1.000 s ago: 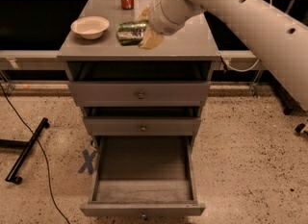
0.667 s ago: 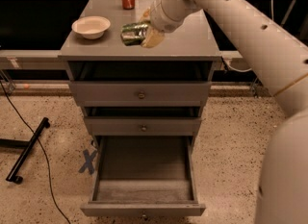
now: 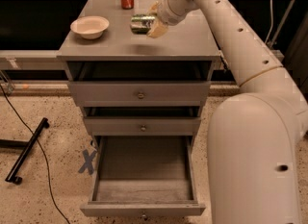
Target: Pick green can from bottom drawer and place on counter
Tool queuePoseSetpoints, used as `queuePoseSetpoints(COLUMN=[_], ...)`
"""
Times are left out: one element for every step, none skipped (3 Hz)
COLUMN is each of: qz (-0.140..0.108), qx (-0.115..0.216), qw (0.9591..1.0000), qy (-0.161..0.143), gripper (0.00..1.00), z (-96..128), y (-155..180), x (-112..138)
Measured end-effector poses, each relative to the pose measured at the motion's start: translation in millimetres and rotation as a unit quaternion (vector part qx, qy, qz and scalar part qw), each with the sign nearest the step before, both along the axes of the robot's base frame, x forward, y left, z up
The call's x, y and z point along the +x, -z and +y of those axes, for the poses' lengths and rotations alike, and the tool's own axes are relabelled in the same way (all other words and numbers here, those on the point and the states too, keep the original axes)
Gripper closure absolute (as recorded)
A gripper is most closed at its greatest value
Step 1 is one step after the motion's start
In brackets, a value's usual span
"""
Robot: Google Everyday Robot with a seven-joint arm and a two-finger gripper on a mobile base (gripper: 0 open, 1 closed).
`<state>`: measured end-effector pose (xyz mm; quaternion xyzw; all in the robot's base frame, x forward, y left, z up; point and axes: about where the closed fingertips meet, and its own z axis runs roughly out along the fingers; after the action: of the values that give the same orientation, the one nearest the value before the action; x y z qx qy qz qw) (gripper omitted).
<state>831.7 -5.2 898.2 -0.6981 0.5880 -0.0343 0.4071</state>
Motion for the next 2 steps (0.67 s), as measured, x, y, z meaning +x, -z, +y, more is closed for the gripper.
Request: queuePoseSetpoints(qz=[-0.019, -0.015], qx=[0.031, 0.028], qw=[0.9986, 0.9989], qy=[0.037, 0.033], gripper=[0.44, 0.20], z=[-8.7, -5.5], y=[-10.8, -6.0], x=[24.8, 23.7])
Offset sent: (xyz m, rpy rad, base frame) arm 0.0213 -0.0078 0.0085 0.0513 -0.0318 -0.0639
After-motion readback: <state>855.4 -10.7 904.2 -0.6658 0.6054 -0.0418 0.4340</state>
